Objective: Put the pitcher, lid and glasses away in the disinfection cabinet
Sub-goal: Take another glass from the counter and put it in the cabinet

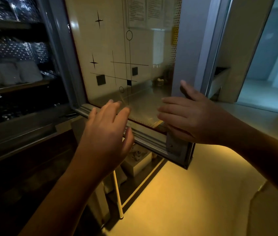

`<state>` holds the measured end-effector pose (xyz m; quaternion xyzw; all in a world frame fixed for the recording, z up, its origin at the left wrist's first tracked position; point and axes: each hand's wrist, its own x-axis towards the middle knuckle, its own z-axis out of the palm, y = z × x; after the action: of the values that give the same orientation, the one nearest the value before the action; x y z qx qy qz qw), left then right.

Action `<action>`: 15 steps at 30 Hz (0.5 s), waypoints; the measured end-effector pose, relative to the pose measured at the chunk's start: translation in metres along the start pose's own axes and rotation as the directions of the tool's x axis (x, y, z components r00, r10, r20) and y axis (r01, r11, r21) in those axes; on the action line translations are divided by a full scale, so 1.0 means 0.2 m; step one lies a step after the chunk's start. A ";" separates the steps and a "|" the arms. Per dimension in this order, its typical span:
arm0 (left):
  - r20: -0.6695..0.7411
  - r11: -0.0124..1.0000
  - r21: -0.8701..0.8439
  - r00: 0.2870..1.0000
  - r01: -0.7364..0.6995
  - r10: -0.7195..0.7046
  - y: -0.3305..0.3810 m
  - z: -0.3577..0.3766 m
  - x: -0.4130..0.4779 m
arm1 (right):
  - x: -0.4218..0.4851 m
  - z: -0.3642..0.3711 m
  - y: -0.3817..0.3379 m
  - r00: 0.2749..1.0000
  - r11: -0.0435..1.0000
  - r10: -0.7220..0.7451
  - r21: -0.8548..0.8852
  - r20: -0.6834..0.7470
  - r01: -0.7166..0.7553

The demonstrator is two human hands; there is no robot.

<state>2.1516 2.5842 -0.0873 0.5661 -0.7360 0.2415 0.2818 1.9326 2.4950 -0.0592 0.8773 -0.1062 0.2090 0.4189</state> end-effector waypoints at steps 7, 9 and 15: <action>0.009 1.000 0.002 1.000 0.002 -0.002 -0.02 0.01 -0.02 | -0.04 0.06 0.07 0.990 0.983 -0.142 -0.120 -0.024 0.138; 0.010 1.000 0.005 1.000 0.020 -0.020 -0.04 0.02 -0.04 | -0.04 0.08 0.08 0.989 0.978 -0.141 -0.159 -0.048 0.131; -0.011 0.999 0.011 0.999 0.034 -0.033 -0.06 -0.01 -0.07 | -0.06 0.14 0.11 0.985 0.961 -0.132 -0.259 -0.111 0.100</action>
<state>2.1660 2.5915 -0.0950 0.5787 -0.7235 0.2441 0.2866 1.9225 2.4593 -0.0647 0.8063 -0.0533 0.2243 0.5447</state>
